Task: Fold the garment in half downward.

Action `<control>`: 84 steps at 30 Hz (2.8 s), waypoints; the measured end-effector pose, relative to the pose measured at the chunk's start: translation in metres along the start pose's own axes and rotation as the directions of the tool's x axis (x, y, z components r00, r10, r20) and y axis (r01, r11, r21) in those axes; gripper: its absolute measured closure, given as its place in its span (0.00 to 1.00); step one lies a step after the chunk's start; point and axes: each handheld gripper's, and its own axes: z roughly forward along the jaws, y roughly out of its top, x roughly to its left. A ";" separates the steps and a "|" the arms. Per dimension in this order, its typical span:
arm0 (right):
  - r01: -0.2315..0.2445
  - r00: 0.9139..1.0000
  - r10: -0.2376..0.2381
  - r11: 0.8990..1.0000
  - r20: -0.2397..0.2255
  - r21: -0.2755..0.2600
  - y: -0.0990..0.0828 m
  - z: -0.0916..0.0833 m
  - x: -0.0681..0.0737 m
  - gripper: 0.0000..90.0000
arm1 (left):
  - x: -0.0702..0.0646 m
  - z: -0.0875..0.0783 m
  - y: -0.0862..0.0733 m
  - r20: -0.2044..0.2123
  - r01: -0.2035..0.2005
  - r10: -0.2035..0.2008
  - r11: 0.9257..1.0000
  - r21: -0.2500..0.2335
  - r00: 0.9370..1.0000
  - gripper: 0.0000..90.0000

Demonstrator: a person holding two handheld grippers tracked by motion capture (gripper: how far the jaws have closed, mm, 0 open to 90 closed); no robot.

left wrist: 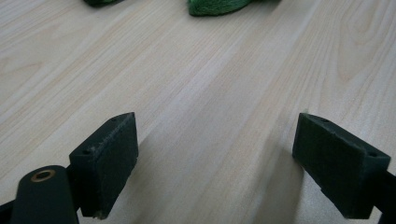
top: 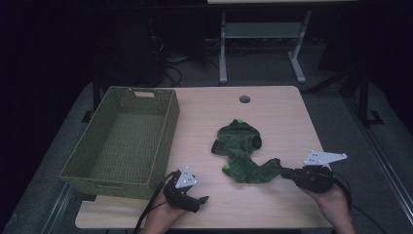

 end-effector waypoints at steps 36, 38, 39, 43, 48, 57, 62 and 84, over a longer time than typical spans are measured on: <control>0.181 0.976 -0.180 0.984 -0.123 -0.002 0.065 0.062 0.037 0.93 | 0.000 0.001 0.001 -0.008 0.000 0.000 1.000 0.001 1.000 0.15; 0.183 0.975 -0.182 0.983 -0.127 -0.003 0.066 0.066 0.038 0.93 | 0.000 0.001 0.001 -0.007 0.001 -0.001 1.000 0.001 1.000 0.15; 0.179 0.975 -0.179 0.984 -0.131 -0.015 0.068 0.067 0.038 0.90 | 0.000 0.001 0.001 -0.007 0.001 -0.001 1.000 0.001 1.000 0.15; 0.162 0.979 -0.167 0.985 -0.120 -0.050 0.073 0.065 0.037 0.89 | 0.000 0.001 0.001 -0.007 -0.003 0.003 1.000 0.004 1.000 0.15; 0.121 0.990 -0.124 0.991 -0.060 -0.061 0.074 0.065 0.025 0.98 | 0.000 0.001 0.001 -0.008 0.002 -0.002 1.000 0.001 1.000 0.15; 0.079 0.993 -0.073 0.995 -0.093 0.060 0.060 0.109 0.016 1.00 | 0.000 0.001 0.001 -0.006 0.004 -0.004 1.000 0.004 1.000 0.15; 0.077 0.991 -0.061 0.989 -0.120 0.130 0.054 0.122 0.021 1.00 | 0.000 0.001 0.001 -0.006 0.003 -0.003 1.000 0.005 1.000 0.15; 0.046 0.998 -0.042 0.995 -0.044 0.090 0.060 0.102 0.018 0.63 | 0.000 0.005 0.013 0.005 -0.010 0.010 1.000 0.022 1.000 0.16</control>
